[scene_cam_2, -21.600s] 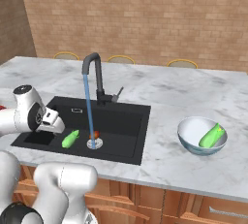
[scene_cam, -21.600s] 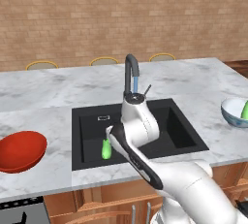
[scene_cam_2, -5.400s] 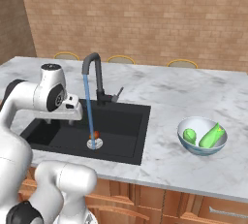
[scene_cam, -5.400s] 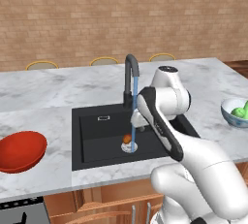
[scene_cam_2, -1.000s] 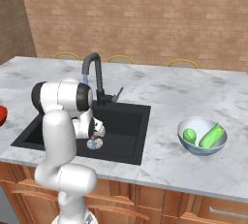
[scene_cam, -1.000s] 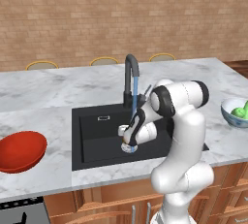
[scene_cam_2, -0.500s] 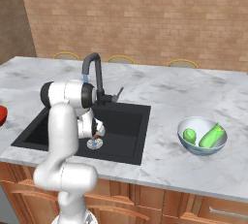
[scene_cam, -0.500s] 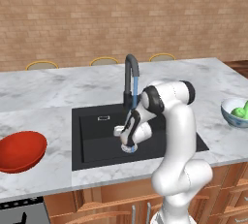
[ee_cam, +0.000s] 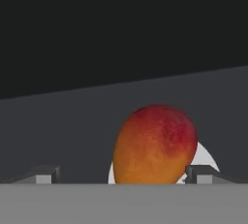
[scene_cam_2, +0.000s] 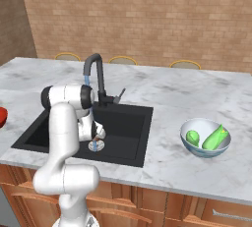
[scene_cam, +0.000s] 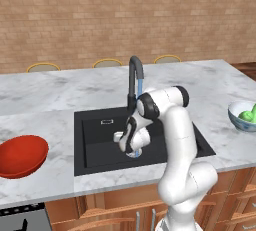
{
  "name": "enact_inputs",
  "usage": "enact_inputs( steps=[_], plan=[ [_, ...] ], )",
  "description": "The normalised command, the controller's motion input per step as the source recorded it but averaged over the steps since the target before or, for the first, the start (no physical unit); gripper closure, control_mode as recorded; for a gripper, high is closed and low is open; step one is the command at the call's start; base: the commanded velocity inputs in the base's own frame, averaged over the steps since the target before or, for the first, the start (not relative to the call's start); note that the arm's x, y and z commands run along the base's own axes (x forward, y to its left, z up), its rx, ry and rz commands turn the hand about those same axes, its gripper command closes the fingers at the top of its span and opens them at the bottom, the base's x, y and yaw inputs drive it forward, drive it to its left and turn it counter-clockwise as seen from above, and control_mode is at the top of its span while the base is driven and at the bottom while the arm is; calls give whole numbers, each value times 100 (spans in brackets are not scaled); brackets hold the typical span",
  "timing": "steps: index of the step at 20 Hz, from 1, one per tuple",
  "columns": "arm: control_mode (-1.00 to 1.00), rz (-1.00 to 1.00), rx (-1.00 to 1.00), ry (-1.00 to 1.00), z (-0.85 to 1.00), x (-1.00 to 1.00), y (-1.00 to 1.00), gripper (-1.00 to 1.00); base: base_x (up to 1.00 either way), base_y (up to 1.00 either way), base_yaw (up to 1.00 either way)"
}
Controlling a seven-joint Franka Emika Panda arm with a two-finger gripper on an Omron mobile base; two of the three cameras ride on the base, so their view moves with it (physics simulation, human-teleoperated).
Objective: Pick the corns from the sink and place them in one bowl. Place the mango in the other bowl. Then turn off the sink faucet.
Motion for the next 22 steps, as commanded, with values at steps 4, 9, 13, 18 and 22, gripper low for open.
enact_inputs(
  steps=[4,9,13,18,22],
  plan=[
    [-100,-1,0,1,-18,13,-9,-100,0,0,0],
    [-100,-1,0,0,-17,11,-22,-100,0,0,0],
    [-100,-4,0,5,-12,1,-47,-100,0,0,0],
    [-100,-8,0,19,-9,-12,-39,100,0,0,0],
    [-100,-3,0,16,-12,0,-1,100,0,0,0]
  ],
)
